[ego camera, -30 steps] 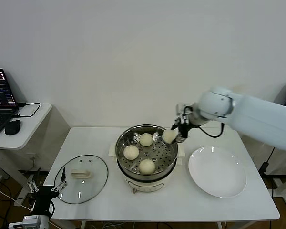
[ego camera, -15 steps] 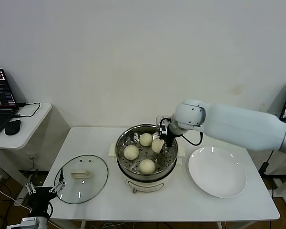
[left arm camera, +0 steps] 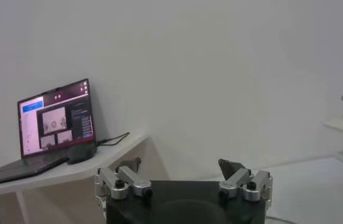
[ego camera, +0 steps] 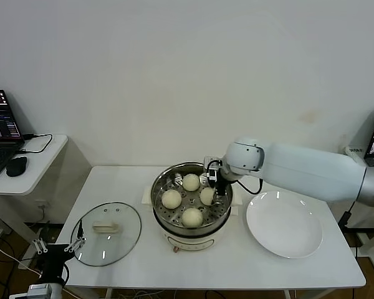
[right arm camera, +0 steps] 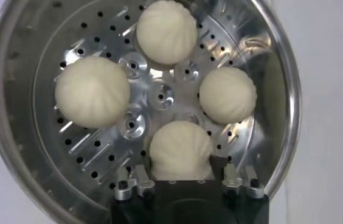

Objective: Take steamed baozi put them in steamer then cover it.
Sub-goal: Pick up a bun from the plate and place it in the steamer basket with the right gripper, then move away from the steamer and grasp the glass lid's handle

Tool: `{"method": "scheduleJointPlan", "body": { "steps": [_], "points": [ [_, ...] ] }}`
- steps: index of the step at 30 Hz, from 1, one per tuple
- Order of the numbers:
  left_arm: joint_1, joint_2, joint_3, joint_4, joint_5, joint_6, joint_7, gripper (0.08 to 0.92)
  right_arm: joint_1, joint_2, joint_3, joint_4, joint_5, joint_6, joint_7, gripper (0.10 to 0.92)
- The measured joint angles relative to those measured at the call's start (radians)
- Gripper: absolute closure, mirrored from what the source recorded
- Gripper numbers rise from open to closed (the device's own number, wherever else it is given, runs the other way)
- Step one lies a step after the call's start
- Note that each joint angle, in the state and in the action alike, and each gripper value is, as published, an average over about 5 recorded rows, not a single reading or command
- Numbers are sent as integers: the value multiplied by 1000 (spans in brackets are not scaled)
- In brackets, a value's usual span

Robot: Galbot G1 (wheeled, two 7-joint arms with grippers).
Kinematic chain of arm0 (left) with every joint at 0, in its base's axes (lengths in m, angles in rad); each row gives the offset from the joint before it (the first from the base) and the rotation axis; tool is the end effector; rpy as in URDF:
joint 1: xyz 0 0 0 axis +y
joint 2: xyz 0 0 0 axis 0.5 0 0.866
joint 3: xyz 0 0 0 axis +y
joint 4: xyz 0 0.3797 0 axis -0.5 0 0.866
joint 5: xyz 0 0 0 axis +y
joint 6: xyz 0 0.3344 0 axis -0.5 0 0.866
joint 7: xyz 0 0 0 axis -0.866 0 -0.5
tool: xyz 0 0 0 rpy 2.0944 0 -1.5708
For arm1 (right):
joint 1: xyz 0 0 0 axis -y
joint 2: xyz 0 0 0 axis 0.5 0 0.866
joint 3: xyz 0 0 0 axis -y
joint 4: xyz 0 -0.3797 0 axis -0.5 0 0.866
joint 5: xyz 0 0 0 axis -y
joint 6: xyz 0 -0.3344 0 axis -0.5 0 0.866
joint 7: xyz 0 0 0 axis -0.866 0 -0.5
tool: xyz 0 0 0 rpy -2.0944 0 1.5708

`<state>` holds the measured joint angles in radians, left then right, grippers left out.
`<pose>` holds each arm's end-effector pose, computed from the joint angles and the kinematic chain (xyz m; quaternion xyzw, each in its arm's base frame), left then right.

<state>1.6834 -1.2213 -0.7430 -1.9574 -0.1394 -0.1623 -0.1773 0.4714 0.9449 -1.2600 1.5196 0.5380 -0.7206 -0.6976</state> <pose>0.1153 0.1502 -0.3527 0.0933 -0.9861 -0.1375 0.0097 0.5084 0.0321 -0.0972 0.4783 -0.6225 0.5059 0.3575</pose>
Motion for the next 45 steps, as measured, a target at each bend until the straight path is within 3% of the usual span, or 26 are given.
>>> {"method": "scheduleJointPlan", "body": {
  "steps": [9, 16, 22, 28, 35, 45],
  "points": [
    [-8, 0, 3, 7, 0, -1, 0, 177, 19, -58, 66, 69, 17, 9, 24, 203],
    [-18, -3, 10, 9, 0, 6, -6, 177, -70, -171, 172, 162, 86, 96, 224, 203],
    [-22, -8, 21, 6, -1, 10, -6, 177, -324, -282, 389, 244, 95, 255, 419, 203],
    [-30, -14, 36, 1, -2, 14, -5, 177, -713, -316, 761, 289, 19, 425, 514, 203],
    [-37, -22, 59, 8, 22, 19, -29, 177, -1169, -218, 1218, 303, -131, 610, 516, 203],
    [-58, 0, 68, 54, 209, -9, -67, 177, -1678, 89, 1767, 349, -341, 789, 456, 203]
  ]
}}
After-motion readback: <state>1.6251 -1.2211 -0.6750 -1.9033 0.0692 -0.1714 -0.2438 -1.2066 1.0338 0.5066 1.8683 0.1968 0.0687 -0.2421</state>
